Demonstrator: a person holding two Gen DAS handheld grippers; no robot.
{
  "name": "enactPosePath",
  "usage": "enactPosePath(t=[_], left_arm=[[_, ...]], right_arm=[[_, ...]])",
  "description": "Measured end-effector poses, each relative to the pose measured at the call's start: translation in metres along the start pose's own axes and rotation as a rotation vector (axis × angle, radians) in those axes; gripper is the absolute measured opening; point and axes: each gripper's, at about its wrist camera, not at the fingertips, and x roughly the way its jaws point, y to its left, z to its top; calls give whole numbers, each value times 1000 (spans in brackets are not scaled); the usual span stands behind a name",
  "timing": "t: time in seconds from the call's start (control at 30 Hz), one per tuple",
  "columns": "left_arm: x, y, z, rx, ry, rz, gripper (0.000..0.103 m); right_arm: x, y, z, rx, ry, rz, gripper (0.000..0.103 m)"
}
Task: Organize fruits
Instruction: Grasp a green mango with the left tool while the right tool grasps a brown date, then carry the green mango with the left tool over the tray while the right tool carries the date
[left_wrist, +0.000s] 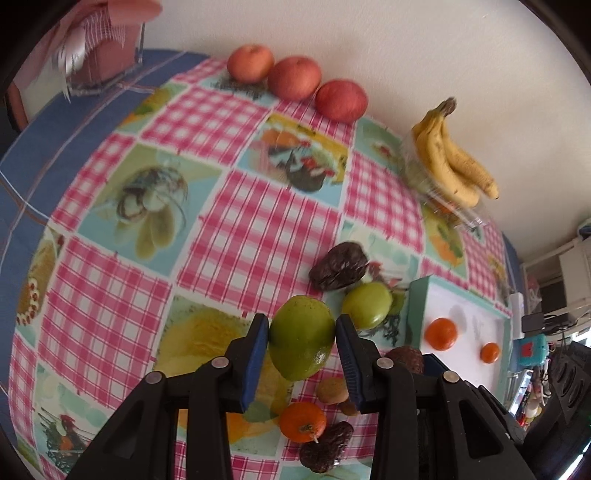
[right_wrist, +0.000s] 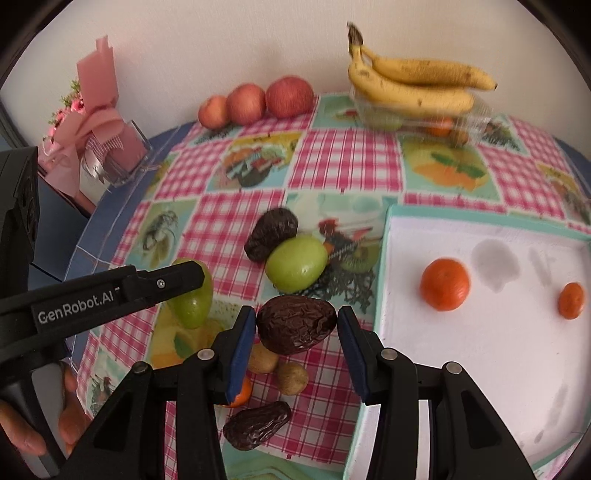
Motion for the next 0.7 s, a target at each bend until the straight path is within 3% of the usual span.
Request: enactPosePath(t=[0.37,0.7], left_arm=[[-30,-27,0,48,-68,-34,40],[-49,-47,-7,86,-106,-58,40]], right_arm=[[-54,-8,9,12,-107,-48,47],[-85,-29,9,59,-149,-86,47]])
